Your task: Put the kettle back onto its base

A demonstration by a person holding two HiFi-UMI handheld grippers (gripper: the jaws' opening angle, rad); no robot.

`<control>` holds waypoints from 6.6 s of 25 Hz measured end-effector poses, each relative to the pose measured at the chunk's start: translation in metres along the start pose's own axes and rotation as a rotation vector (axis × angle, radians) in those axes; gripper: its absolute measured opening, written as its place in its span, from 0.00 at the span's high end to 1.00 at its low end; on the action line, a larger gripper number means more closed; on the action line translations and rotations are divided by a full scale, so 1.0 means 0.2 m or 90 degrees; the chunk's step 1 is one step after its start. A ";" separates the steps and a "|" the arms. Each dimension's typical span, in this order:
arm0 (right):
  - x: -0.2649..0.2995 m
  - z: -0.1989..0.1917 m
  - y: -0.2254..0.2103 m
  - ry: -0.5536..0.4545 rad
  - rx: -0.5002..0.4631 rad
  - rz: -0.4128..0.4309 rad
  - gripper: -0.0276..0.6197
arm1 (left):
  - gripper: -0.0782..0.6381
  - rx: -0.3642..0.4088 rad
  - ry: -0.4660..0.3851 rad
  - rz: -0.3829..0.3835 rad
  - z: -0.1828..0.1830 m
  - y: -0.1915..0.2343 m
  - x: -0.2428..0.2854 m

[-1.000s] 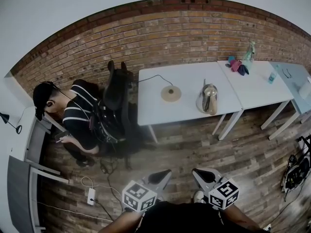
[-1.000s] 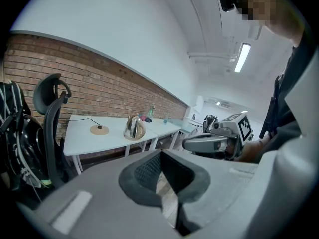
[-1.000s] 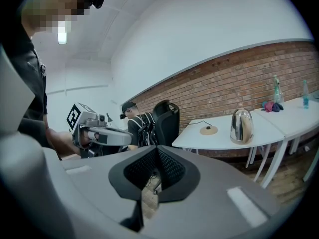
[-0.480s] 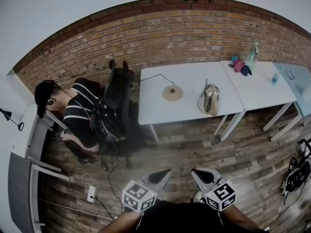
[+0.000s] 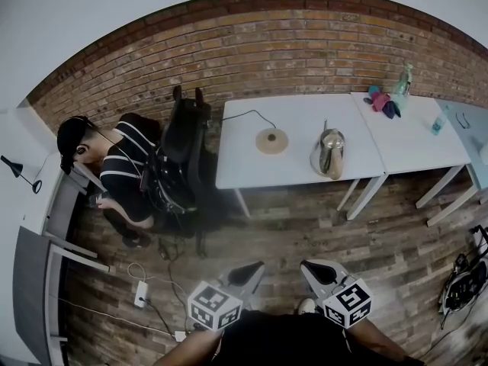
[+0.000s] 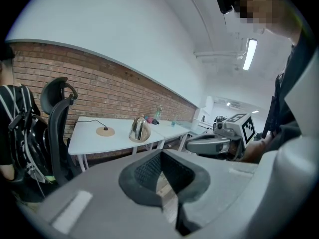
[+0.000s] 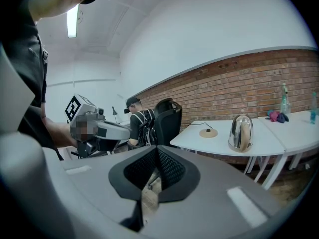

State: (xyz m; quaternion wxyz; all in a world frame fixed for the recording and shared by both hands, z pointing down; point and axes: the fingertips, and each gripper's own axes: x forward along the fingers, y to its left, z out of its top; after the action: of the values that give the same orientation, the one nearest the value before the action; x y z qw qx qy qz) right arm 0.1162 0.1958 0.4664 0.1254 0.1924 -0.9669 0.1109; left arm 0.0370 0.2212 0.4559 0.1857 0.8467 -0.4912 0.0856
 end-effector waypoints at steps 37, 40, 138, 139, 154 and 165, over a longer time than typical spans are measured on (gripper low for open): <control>-0.23 -0.16 -0.39 0.019 -0.016 0.139 0.91 | 0.89 -0.046 -0.012 0.172 -0.07 -0.18 0.27; -0.20 -0.17 -0.43 0.021 -0.016 0.134 0.91 | 0.89 -0.043 -0.012 0.163 -0.07 -0.15 0.32; 0.85 0.42 -1.63 -0.001 0.098 -0.249 0.88 | 0.89 0.071 0.081 -0.137 0.64 1.10 1.34; 0.82 0.41 -1.65 -0.003 0.102 -0.261 0.88 | 0.89 0.074 0.083 -0.145 0.63 1.08 1.35; 0.66 0.22 -1.91 0.037 0.101 -0.381 0.74 | 0.89 0.093 0.133 -0.208 0.55 0.90 1.52; 0.66 0.05 -2.01 0.083 0.109 -0.380 0.66 | 0.89 0.096 0.174 -0.211 0.45 0.88 1.58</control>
State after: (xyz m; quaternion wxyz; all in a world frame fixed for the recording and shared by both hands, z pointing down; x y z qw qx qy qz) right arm 0.1567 -0.2140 0.5610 0.1972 0.4703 -0.8448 0.1619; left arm 0.0405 -0.1456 0.5172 0.1986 0.9077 -0.3081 0.2043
